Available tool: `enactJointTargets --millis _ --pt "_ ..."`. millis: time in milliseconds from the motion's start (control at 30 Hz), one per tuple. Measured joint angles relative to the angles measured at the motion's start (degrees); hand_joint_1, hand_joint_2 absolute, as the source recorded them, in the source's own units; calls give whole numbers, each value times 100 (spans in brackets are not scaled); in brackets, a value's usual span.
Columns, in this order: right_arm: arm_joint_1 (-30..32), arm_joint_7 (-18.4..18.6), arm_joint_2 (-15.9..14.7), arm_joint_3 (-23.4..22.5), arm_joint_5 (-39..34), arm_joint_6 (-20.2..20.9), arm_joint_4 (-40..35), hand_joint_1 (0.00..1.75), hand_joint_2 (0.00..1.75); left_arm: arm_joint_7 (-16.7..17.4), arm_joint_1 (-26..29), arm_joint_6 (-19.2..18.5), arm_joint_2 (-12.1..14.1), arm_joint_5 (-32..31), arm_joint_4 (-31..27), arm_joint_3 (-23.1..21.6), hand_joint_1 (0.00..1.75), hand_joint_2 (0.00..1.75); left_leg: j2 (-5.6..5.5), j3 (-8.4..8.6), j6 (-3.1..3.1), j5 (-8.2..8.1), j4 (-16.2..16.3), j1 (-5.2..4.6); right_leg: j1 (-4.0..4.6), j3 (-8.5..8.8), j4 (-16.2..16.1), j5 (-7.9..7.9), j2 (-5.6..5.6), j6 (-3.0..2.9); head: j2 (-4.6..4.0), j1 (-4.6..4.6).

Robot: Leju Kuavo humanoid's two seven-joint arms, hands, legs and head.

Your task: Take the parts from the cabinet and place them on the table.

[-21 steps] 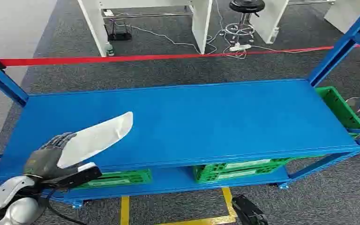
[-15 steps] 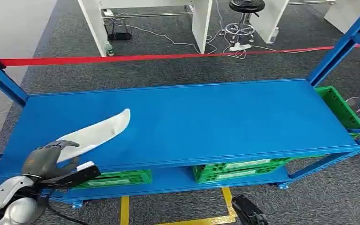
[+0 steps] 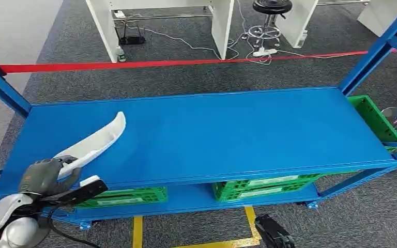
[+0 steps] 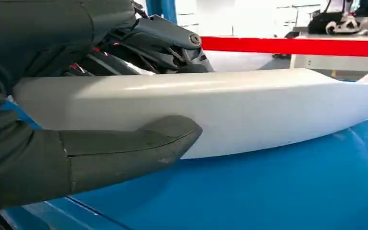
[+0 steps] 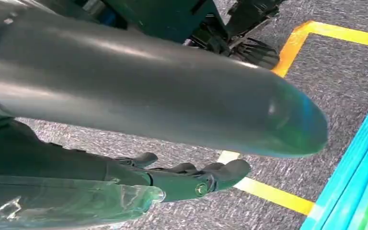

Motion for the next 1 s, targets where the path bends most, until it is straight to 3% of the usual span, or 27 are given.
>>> enactJointTargets --millis 467,567,700,1000 --pt "14 -22 31 37 116 -44 -2 0 0 28 205 138 -52 265 -103 175 175 175 1 4 -6 -4 -1 0 2 31 1 -1 8 -1 0 2" --pt "40 -85 81 83 168 -157 0 0 0 -213 535 363 -57 435 -299 388 175 175 3 4 -7 -5 -1 1 2 20 2 -2 10 -4 0 0" --pt "35 -293 118 87 96 -221 -2 0 0 -606 859 389 -118 669 -604 643 175 175 -6 5 -11 -9 -2 2 3 6 2 -17 -8 -11 0 2" --pt "30 -815 175 81 -300 127 -311 0 0 -1444 1730 778 -260 695 -1752 999 175 175 -7 14 -5 -39 9 -17 -13 19 1 -31 -7 3 0 2"
